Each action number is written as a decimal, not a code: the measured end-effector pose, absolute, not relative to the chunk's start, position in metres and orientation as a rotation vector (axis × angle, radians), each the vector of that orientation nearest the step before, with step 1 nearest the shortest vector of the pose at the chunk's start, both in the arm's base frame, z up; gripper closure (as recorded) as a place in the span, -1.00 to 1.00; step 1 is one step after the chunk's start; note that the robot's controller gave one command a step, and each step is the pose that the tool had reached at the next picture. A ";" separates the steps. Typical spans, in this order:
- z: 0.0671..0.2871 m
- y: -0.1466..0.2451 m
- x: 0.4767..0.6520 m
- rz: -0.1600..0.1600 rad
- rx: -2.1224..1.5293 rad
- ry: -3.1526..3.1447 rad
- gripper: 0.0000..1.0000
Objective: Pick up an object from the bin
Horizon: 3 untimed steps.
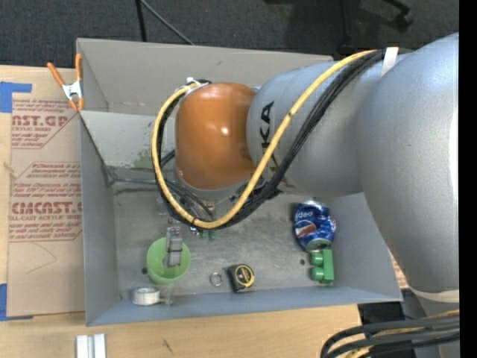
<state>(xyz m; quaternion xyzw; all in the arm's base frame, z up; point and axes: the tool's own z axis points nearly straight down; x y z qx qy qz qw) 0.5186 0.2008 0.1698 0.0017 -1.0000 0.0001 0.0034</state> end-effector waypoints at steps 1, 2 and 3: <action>0.071 0.158 0.490 -0.001 0.617 -3.084 -1.00; 0.073 0.157 0.492 -0.001 0.615 -3.090 1.00; 0.236 0.179 0.494 -0.003 0.555 -3.102 1.00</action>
Offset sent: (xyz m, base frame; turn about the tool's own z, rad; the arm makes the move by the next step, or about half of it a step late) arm -0.0300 -0.0437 -0.0998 -0.3919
